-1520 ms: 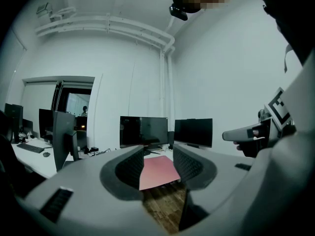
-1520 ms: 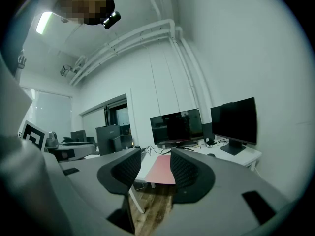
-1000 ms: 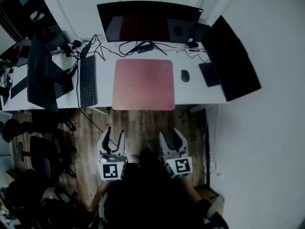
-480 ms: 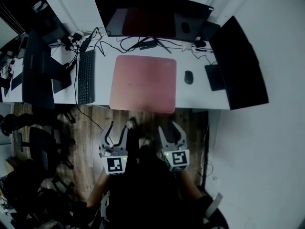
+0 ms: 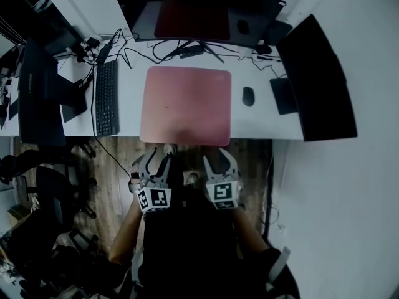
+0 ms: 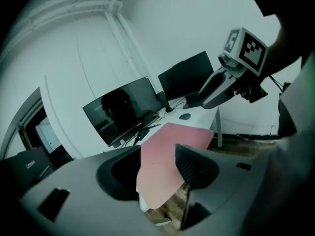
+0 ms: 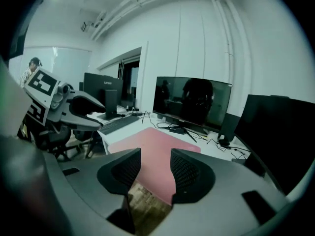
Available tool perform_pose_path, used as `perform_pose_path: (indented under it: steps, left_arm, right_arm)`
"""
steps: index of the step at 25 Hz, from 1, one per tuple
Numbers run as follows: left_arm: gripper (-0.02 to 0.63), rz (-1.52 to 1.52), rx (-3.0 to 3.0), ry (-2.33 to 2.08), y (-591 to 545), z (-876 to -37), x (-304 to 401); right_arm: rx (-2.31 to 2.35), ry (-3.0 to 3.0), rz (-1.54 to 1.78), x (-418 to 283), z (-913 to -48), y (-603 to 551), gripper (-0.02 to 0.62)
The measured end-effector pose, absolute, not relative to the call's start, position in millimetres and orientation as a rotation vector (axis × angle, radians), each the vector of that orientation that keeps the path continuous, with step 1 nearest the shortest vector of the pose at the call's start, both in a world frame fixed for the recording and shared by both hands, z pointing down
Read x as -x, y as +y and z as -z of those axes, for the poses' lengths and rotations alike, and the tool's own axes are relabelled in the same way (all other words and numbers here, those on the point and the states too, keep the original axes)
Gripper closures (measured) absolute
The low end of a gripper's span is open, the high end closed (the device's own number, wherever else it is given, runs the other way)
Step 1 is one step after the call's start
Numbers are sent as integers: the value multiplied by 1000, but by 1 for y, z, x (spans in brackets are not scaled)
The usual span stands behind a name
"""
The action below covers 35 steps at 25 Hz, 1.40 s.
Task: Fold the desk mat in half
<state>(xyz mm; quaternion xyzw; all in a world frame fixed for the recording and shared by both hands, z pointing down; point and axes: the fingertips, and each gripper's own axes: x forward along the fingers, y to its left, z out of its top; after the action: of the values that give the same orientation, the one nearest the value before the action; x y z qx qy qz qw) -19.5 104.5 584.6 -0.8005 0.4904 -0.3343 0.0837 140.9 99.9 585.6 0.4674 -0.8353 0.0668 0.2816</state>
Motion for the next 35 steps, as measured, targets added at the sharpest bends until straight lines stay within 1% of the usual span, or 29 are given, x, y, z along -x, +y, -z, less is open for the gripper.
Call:
perform_pose_path:
  steps: [14,18,24,35]
  left_arm:
    - [385,1459,2342,1063,62,-729,35]
    - [381,1546,2315,956,60,-764,38]
    - [376,1609,2258,880,55,-796,42]
    - [376,1693,2145,846,48,-827,49]
  right_arm:
    - [-937,-1989,-108,-119,-726,71,420]
    - [-860,-1932,-80,-117,-756,72,405]
    - [-772,-1840,-24,-121,-797,75,368]
    - [-764,-1745,72,-134,-832,62,360]
